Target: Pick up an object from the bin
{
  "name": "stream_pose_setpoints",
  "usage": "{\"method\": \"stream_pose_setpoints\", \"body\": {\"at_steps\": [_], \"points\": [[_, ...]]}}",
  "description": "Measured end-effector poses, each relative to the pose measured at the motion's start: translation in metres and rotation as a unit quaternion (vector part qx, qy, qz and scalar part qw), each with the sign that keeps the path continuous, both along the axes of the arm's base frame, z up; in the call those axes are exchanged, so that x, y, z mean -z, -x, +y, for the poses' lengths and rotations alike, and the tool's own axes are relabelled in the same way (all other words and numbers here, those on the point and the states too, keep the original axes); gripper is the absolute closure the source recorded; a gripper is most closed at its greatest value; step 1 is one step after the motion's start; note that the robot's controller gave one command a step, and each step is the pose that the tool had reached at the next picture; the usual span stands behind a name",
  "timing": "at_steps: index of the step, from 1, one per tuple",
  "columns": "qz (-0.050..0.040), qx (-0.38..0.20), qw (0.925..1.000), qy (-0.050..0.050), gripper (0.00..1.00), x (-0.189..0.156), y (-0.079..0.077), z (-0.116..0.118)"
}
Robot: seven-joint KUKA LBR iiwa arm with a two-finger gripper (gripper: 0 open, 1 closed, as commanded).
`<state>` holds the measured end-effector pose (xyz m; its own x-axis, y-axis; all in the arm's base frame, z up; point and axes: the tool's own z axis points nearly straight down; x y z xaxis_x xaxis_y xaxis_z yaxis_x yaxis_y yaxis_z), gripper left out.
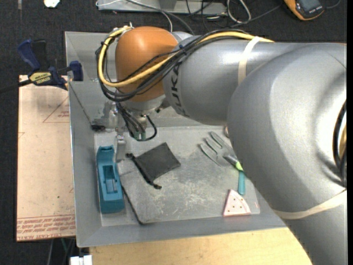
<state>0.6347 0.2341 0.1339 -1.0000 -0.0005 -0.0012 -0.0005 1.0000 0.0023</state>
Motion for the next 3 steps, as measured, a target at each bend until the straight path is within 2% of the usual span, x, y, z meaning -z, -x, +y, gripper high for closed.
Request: {"method": "stream_pose_setpoints", "body": {"at_steps": [1, 2, 3], "points": [[-0.0012, -0.080, 0.9968, -0.001, 0.00, 0.048, 0.024, -0.049], [-0.0018, -0.120, 0.9928, -0.001, 0.00, 0.028, 0.024, -0.065], [0.0016, -0.088, 0.9961, -0.001, 0.00, 0.034, 0.032, -0.113]]}}
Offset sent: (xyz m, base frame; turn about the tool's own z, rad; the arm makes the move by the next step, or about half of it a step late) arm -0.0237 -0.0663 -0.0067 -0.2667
